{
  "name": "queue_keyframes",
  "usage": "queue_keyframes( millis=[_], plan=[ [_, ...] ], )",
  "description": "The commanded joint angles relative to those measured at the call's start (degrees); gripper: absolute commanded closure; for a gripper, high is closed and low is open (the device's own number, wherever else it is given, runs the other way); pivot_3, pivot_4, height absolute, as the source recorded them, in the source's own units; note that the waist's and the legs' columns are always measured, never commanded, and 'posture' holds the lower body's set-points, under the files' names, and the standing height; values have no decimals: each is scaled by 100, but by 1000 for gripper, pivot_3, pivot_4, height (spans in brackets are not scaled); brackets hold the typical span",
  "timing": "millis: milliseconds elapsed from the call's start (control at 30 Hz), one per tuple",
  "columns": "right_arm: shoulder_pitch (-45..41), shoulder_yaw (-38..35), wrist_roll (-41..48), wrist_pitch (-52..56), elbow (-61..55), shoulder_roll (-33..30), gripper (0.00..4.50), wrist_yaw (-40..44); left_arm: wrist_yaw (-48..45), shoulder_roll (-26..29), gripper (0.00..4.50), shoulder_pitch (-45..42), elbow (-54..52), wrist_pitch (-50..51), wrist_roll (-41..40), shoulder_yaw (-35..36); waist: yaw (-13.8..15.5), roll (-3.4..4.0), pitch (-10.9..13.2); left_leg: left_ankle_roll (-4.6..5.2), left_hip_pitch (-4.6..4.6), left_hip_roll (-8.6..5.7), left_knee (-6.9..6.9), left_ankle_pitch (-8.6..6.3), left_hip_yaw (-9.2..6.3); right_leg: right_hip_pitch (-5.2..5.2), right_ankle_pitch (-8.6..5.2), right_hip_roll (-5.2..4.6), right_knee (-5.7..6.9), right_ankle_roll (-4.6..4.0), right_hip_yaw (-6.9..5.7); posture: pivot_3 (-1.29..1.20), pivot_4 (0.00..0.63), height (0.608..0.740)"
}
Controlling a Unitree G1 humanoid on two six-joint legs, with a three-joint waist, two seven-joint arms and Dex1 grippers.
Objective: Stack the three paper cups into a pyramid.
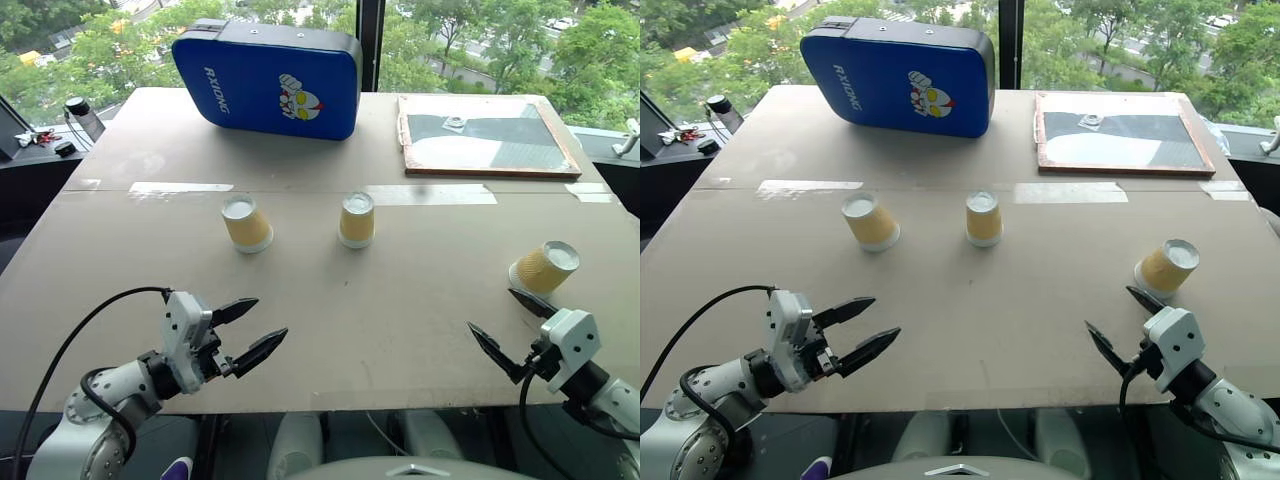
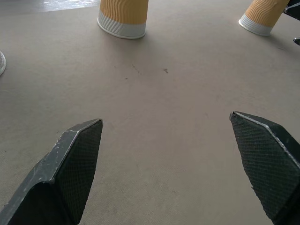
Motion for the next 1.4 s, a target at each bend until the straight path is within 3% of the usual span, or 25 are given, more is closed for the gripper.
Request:
queue_keyframes(
  millis=[33, 267, 400, 533, 767, 967, 1333, 1400],
  plan=[
    [-135, 53, -56, -99, -92, 52, 0, -76, 13, -37, 32, -113, -73, -85, -47, 23, 0, 0, 0, 0, 0, 0, 0, 0, 0, 0, 0, 0, 0, 0, 0, 0, 150, 740],
    [-698, 247, -381, 102, -386, 258, 0, -649, -50, -87, 32, -547, -127, -68, -223, -147, 0, 0, -2, 1, -2, -1, 0, -1, 1, 2, 2, 1, -3, 3, 1, 0, 150, 740],
    [-1307, -279, -822, 648, -503, 261, 0, -1489, -295, -201, 32, -655, -166, -463, -282, -210, -8, 3, -1, 1, -5, -1, -1, -1, 2, -1, 8, 2, -5, 13, 3, 0, 150, 740],
    [-1772, -967, -884, 1419, -470, 228, 0, -2064, -1093, 220, 32, -732, -279, -459, -444, -329, 11, 2, -1, 0, -8, -3, -1, -1, 10, -1, 8, 3, -5, 13, -4, 0, 150, 740],
    [-1868, -1251, -654, 2385, -414, 300, 0, -2184, -1574, 425, 32, -906, -254, -340, -884, -231, -23, 9, 2, 0, -7, -4, -8, -1, 13, -2, 9, 3, -7, 14, 1, 0, 150, 740],
    [-2011, -1394, 113, 3331, -560, 630, 0, -2253, -1823, 551, 32, -928, -319, -243, -1207, -95, -19, 13, 3, 1, -7, -2, -9, -1, 9, -2, 10, 4, -7, 17, -1, 0, 150, 740],
    [-2714, -1274, 298, 3943, -140, 513, 0, -2424, -1691, 574, 32, -907, -373, -180, -1276, -35, -23, 16, 5, 1, -5, -3, -16, -1, 9, -7, 10, 5, -10, 18, 9, 0, 150, 740],
    [-2743, -1258, 302, 3946, -104, 466, 818, -2397, -1585, 558, 0, -893, -383, -105, -1348, 29, -19, 16, 5, 1, -6, -3, -17, -1, 9, -7, 10, 5, -12, 18, 9, 0, 150, 740]
  ],
)
